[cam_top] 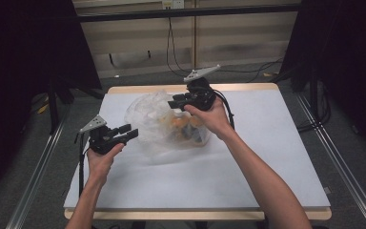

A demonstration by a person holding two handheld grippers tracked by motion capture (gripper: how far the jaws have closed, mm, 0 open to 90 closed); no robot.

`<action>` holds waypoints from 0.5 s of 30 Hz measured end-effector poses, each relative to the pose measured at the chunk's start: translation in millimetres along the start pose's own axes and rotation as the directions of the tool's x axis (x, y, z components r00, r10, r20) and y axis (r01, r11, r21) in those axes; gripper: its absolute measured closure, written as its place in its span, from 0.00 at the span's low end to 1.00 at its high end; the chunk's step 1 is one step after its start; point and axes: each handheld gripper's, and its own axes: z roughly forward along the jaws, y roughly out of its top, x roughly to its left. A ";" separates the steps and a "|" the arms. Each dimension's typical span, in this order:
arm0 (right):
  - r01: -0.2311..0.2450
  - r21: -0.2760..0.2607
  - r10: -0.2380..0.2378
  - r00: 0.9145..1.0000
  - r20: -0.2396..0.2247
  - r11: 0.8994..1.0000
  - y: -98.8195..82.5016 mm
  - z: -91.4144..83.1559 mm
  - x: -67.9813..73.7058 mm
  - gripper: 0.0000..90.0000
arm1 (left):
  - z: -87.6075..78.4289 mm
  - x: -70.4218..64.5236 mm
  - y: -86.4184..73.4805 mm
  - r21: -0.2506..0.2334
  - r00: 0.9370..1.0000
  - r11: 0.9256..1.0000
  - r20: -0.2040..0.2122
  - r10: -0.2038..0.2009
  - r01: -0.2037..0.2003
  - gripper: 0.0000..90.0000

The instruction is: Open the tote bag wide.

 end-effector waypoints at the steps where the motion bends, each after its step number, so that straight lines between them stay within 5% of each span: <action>1: -0.005 0.004 0.005 1.000 0.001 1.000 0.0 3.3 -0.9 0.73 | 0.4 0.7 -0.4 -0.001 1.000 1.000 -0.002 -0.010 0.010 0.52; 5: -0.014 0.062 0.013 1.000 0.016 0.998 -2.3 15.8 -6.7 0.71 | 4.3 2.7 -2.8 0.018 1.000 1.000 -0.014 -0.009 0.009 0.49; 12: -0.032 0.095 0.031 0.999 0.010 0.995 -3.5 25.7 -14.8 0.68 | 13.1 5.8 -3.5 0.021 0.999 0.999 0.022 -0.027 0.027 0.48; 15: -0.040 0.101 0.038 0.999 0.017 0.994 -1.4 27.7 -16.4 0.65 | 12.1 5.3 -0.5 0.035 1.000 0.999 0.006 -0.013 0.013 0.46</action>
